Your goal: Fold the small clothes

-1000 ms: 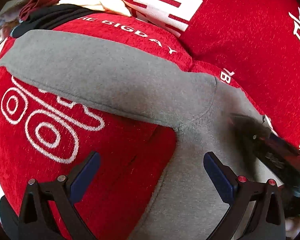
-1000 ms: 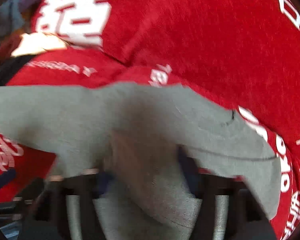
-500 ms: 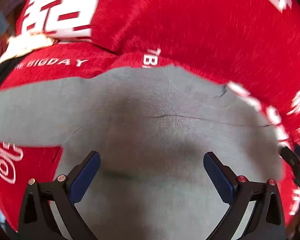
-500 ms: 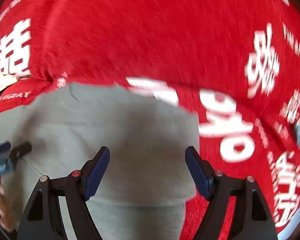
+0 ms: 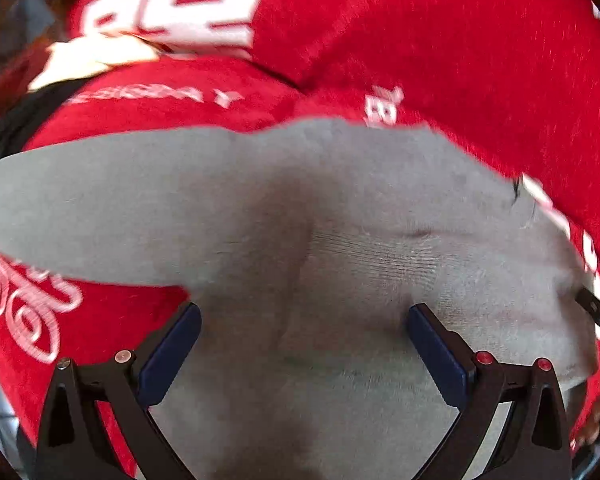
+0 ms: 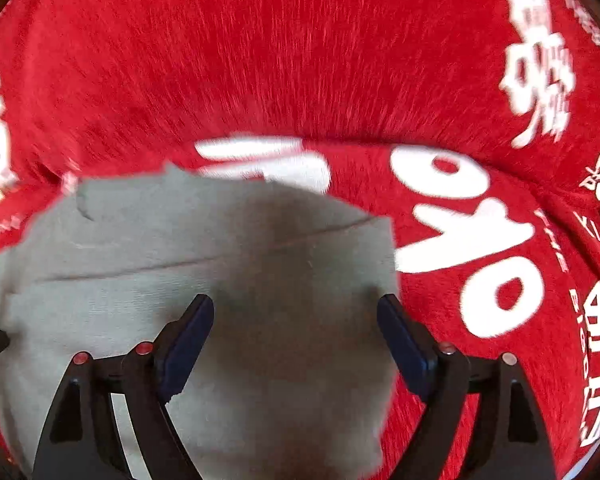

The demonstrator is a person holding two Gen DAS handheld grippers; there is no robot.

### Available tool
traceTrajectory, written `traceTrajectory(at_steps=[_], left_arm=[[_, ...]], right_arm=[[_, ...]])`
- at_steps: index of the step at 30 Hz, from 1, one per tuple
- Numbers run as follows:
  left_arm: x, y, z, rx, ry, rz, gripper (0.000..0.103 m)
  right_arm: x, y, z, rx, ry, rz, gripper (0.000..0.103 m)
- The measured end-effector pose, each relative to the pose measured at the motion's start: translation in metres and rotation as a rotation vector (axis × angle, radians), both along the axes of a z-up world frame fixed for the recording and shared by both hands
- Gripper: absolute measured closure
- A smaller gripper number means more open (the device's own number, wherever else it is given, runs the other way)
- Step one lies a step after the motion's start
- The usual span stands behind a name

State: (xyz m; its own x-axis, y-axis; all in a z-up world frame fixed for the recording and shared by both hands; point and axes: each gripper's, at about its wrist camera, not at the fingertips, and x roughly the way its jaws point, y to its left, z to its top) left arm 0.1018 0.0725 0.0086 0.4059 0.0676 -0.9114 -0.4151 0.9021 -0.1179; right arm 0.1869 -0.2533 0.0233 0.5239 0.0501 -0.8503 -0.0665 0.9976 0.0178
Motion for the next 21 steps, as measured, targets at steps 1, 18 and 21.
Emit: traceTrajectory(at_steps=[1, 18, 21], left_arm=[[-0.003, -0.002, 0.001, -0.014, -0.017, 0.004, 0.0], [-0.009, -0.038, 0.008, 0.07, -0.014, -0.141, 0.0], [0.016, -0.051, 0.006, 0.049, -0.01, -0.182, 0.0]], right_arm=[[-0.008, 0.001, 0.004, 0.01, -0.013, 0.018, 0.016], [-0.102, 0.049, 0.015, -0.104, -0.064, 0.12, 0.015], [-0.065, 0.057, 0.02, -0.053, -0.03, 0.1, 0.015]])
